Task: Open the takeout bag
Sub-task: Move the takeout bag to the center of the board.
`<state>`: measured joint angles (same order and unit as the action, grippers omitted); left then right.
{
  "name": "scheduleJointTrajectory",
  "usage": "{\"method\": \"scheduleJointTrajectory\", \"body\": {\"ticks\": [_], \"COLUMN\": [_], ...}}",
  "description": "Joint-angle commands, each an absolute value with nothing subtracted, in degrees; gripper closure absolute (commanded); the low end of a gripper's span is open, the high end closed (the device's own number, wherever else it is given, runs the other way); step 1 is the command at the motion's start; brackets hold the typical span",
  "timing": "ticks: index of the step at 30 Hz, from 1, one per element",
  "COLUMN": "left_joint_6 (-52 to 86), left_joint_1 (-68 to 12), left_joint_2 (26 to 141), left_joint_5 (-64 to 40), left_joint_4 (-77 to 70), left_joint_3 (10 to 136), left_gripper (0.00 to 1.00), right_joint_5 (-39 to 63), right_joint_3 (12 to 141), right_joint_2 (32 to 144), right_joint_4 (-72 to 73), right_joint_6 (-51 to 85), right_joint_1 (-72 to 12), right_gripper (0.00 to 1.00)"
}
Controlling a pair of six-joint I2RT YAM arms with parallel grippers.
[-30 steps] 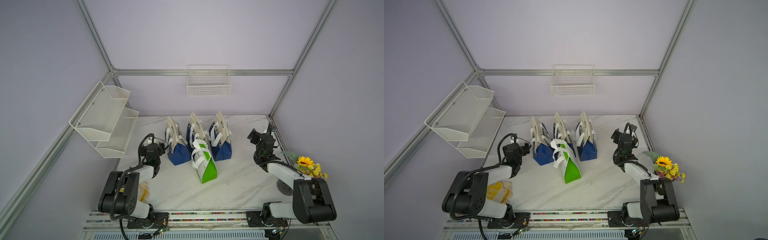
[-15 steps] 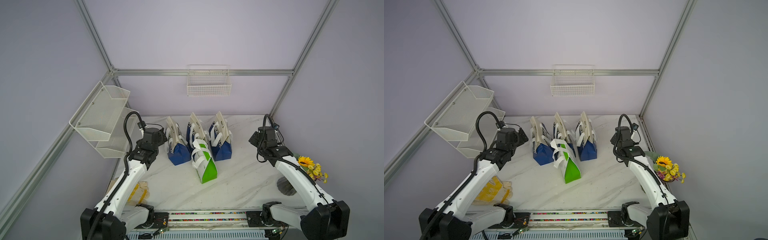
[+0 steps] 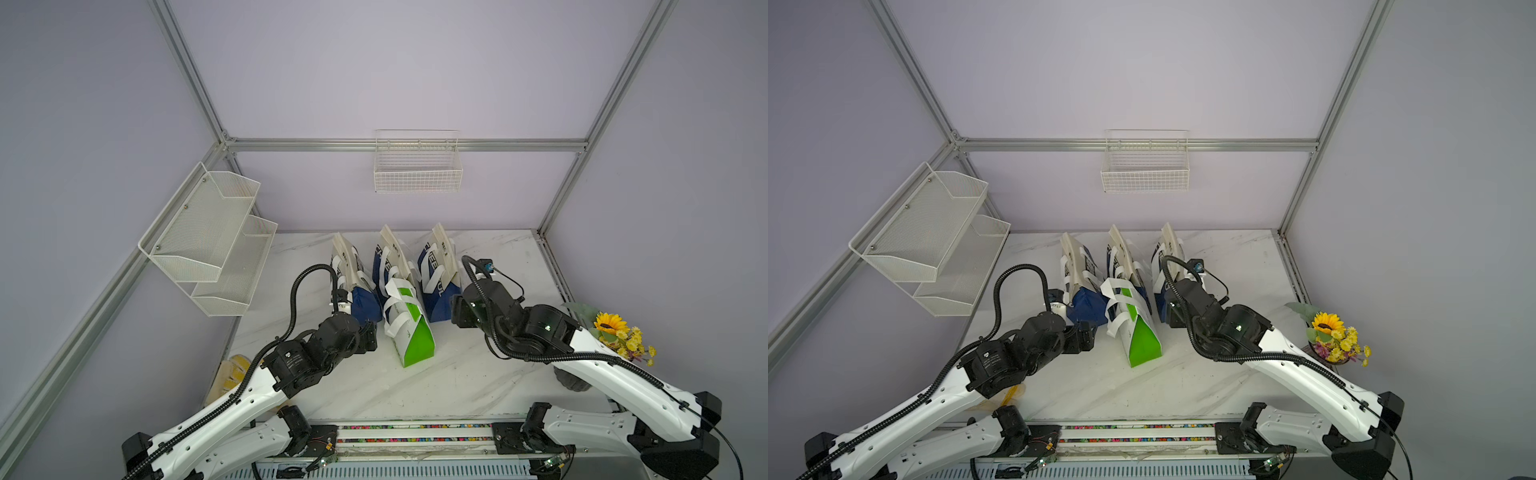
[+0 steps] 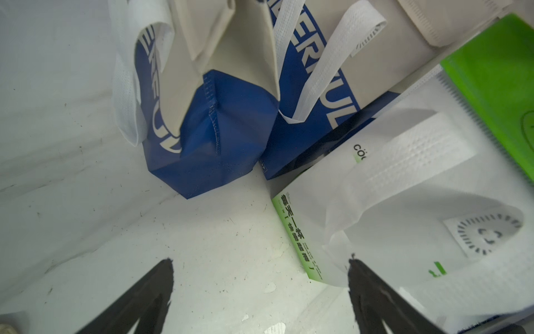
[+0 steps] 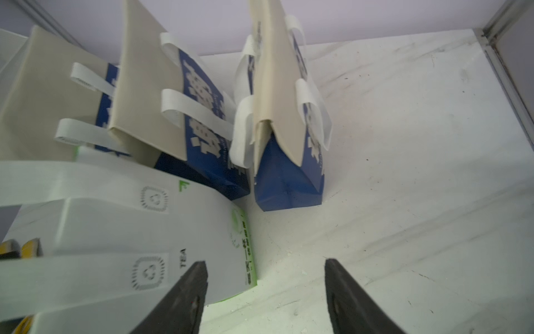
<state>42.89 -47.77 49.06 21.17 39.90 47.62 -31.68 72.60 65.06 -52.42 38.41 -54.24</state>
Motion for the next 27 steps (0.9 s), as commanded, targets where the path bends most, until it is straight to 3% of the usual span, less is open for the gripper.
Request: {"method": "scheduleJointTrajectory", "body": {"ticks": [1, 6, 9, 13, 18, 27], "left_joint_6": [45.4, 48.1, 50.1, 50.9, 50.9, 43.2], "left_joint_1": [-48.0, -47.9, -47.9, -47.3, -39.7, -32.1], "left_joint_2": [47.5, 47.5, 48.7, 51.7, 57.0, 70.1], "left_joint_5": [19.2, 14.4, 12.2, 12.5, 7.1, 7.9], "left_joint_4": [35.7, 27.1, 22.7, 20.6, 16.0, 13.6], "left_joint_3": [45.8, 38.7, 34.5, 32.6, 32.4, 41.2], "left_gripper": [0.09, 0.15, 0.18, 0.21, 0.31, 0.40], "right_joint_5": [-41.2, -38.9, -38.1, -30.4, -26.7, -19.8], "right_joint_3": [74.5, 71.1, 66.2, 62.5, 55.4, 49.5], "right_joint_2": [65.4, 66.8, 66.9, 67.2, 67.6, 77.1], "right_joint_4": [-55.5, -48.1, -44.2, -42.9, -34.6, -19.0], "right_joint_6": [43.4, 41.4, 39.5, 39.5, 40.5, 39.0], "right_joint_1": [-60.9, -65.3, -68.3, -68.5, -68.4, -60.0], "right_gripper": [0.33, 0.32, 0.26, 0.26, 0.24, 0.24]}}
